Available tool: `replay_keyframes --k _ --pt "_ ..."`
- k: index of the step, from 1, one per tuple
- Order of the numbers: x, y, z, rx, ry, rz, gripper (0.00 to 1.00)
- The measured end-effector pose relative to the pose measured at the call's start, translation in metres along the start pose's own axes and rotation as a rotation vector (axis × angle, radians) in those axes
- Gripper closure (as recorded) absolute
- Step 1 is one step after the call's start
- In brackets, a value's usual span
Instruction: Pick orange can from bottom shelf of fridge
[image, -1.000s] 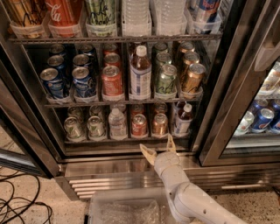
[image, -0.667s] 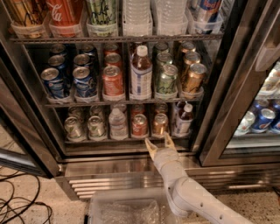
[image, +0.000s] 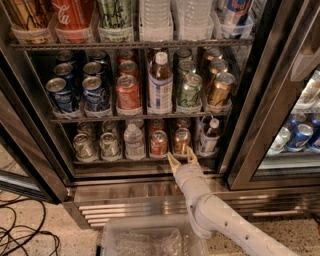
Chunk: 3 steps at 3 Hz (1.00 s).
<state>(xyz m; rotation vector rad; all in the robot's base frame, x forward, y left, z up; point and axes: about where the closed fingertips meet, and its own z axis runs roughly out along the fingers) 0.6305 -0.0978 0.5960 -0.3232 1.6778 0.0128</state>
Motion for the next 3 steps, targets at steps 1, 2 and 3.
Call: replay_keyframes --k 1,2,3 --pt "0.001 -0.003 0.010 0.007 0.001 -0.003 0.43" --pt "-0.002 -0.010 0.002 0.051 -0.014 0.007 0.39" --pt "-0.005 -0.014 -0.007 0.086 -0.029 0.016 0.39"
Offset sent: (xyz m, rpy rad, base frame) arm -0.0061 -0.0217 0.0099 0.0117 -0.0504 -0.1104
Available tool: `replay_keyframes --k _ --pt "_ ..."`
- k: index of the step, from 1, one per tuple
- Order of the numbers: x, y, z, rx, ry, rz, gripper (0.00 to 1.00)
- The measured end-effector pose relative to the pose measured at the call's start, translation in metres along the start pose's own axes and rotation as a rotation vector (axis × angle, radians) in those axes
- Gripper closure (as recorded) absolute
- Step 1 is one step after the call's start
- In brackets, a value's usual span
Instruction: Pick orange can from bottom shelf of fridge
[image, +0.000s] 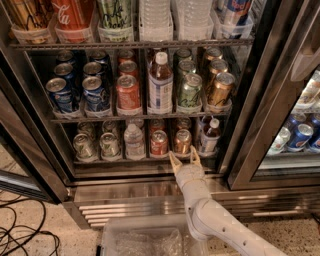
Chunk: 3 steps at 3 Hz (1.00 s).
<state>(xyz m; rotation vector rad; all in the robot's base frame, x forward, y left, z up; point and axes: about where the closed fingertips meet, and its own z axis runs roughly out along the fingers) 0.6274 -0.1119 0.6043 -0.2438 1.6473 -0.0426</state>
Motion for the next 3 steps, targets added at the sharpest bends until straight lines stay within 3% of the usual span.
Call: replay_keyframes --k 2,3 --pt "-0.002 -0.009 0.004 0.048 -0.009 -0.003 0.40" --pt "0.007 -0.013 0.020 0.073 0.023 -0.022 0.35"
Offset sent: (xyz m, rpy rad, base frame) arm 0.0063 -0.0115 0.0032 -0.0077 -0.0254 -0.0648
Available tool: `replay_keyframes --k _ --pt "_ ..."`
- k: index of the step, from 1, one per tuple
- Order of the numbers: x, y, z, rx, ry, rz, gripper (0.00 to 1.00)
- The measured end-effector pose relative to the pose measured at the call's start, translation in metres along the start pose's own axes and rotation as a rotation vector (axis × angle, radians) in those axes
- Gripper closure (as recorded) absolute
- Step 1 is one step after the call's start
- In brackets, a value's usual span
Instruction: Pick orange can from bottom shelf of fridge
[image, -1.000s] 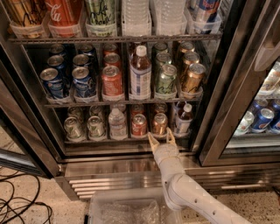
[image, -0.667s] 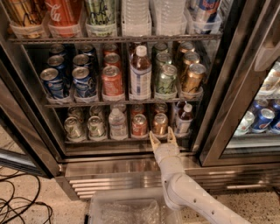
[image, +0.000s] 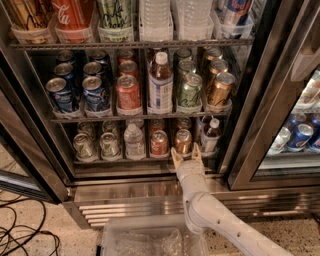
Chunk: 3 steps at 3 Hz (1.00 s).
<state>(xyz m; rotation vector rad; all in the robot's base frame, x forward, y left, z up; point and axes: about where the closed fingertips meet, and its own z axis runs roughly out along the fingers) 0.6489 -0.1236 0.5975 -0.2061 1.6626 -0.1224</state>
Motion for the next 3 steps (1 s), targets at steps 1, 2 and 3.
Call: replay_keyframes --k 1,2,3 --pt "-0.003 0.000 0.021 0.015 -0.003 -0.008 0.36" --pt "-0.006 -0.001 0.028 0.022 -0.009 -0.009 0.36" --pt "-0.010 0.000 0.040 0.028 -0.016 -0.007 0.35"
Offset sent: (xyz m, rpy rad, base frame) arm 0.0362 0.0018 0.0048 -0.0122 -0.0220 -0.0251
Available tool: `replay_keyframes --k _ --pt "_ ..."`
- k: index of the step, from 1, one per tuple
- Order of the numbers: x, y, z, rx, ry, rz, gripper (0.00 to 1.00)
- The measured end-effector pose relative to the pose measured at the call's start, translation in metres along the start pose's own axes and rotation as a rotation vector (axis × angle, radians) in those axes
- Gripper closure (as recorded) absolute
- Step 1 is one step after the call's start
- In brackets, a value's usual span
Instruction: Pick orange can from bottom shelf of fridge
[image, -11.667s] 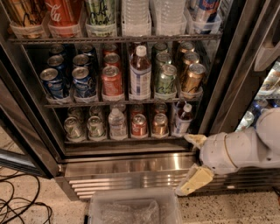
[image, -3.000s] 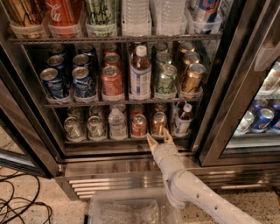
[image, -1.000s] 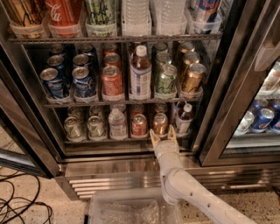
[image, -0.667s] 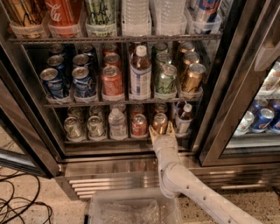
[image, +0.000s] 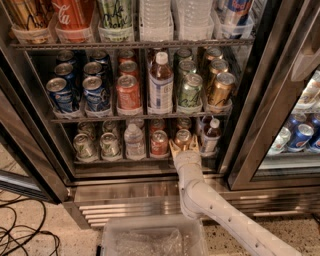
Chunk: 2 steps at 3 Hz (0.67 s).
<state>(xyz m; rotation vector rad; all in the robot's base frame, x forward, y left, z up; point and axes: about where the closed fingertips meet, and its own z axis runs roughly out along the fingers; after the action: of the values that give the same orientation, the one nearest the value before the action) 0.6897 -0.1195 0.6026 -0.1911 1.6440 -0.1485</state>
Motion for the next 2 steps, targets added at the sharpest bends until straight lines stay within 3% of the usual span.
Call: replay_keyframes --k 1,2 --pt "0.0052 0.0029 0.0108 0.004 0.014 -0.003 0.35" --pt "0.0146 0.0027 0.0122 0.009 0.039 -0.003 0.44"
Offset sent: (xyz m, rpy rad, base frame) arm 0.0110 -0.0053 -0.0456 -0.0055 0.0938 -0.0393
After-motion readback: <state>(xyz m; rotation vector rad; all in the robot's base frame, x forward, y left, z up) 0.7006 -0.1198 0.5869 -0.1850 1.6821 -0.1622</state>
